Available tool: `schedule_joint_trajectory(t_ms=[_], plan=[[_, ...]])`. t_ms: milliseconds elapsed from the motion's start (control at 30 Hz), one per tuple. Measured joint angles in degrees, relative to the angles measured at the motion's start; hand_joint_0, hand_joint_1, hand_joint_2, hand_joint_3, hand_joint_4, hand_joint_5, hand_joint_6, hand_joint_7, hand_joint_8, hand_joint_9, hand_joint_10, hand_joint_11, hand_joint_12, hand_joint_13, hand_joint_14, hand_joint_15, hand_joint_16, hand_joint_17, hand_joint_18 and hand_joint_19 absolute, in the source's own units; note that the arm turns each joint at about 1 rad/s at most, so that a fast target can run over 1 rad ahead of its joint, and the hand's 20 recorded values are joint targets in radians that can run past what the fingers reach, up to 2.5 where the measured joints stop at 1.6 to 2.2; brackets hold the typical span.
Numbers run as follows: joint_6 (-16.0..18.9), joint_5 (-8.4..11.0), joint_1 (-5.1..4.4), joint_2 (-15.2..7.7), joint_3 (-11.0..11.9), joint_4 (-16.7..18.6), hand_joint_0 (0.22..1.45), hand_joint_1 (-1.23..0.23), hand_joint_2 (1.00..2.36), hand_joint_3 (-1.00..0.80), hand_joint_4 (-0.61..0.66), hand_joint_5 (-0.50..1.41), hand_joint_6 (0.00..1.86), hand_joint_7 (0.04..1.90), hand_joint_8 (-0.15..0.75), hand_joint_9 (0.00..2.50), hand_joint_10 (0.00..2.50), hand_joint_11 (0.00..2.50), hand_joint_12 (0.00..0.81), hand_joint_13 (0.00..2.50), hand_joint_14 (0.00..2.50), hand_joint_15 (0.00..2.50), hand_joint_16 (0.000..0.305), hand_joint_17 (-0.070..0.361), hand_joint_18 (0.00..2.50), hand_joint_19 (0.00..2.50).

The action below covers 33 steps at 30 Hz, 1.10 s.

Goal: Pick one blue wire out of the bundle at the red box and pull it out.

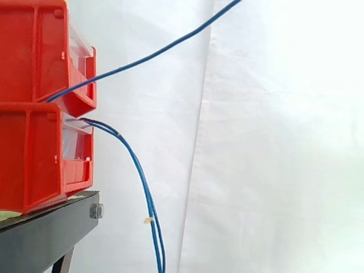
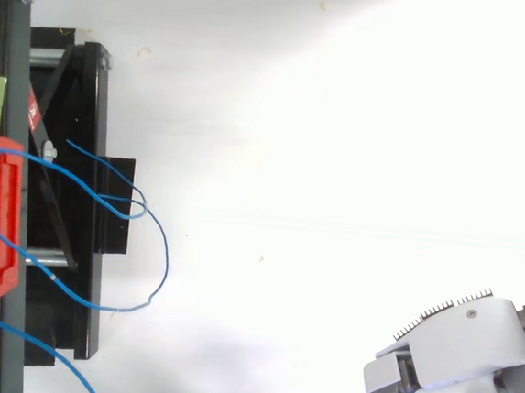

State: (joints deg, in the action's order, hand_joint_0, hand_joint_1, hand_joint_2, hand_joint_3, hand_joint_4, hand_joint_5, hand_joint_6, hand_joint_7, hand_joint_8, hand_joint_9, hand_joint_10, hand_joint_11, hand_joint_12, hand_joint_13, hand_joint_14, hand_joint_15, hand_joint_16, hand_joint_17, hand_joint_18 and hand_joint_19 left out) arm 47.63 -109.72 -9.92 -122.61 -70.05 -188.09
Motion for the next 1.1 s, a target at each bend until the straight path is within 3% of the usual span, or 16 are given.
schedule_joint_trajectory(t_ms=[167, 267, 433, 567, 900, 1100], plan=[[-0.08, 0.06, 0.09, 0.0, 0.0, 0.04, 0.64, -0.8, 1.0, -0.08, -0.06, -0.15, 0.96, 0.99, 0.384, 0.79, 0.0, 0.24, 0.458, 0.82, 0.01, 0.31, 0.061, 0.137, 0.85, 0.31], [-0.38, 0.39, 0.47, -0.01, 0.0, 0.03, 0.62, -0.8, 1.06, -0.09, -0.06, -0.15, 0.95, 1.0, 0.39, 0.8, 0.0, 0.25, 0.465, 0.83, 0.01, 0.3, 0.062, 0.139, 0.86, 0.3], [-2.47, 2.91, 1.19, 0.0, 0.0, 0.0, 0.61, -0.79, 1.1, -0.1, -0.05, -0.14, 0.95, 1.03, 0.39, 0.81, 0.0, 0.24, 0.466, 0.83, 0.01, 0.31, 0.062, 0.14, 0.87, 0.31], [-6.67, 6.79, 1.56, -0.01, 0.0, -0.07, 0.61, -0.79, 1.1, -0.1, -0.05, -0.14, 0.95, 1.02, 0.39, 0.81, 0.0, 0.24, 0.467, 0.83, 0.01, 0.3, 0.062, 0.14, 0.87, 0.31], [-21.33, 20.68, 1.34, -1.85, 0.0, 3.83, 0.61, -0.79, 1.11, -0.1, -0.04, -0.14, 0.95, 1.03, 0.392, 0.82, 0.0, 0.24, 0.47, 0.83, 0.01, 0.31, 0.062, 0.139, 0.86, 0.31], [-25.56, 22.52, 0.87, -4.59, 0.0, 8.57, 0.61, -0.78, 1.11, -0.1, -0.05, -0.14, 0.95, 1.02, 0.391, 0.81, 0.0, 0.25, 0.469, 0.83, 0.01, 0.31, 0.062, 0.139, 0.87, 0.31]])
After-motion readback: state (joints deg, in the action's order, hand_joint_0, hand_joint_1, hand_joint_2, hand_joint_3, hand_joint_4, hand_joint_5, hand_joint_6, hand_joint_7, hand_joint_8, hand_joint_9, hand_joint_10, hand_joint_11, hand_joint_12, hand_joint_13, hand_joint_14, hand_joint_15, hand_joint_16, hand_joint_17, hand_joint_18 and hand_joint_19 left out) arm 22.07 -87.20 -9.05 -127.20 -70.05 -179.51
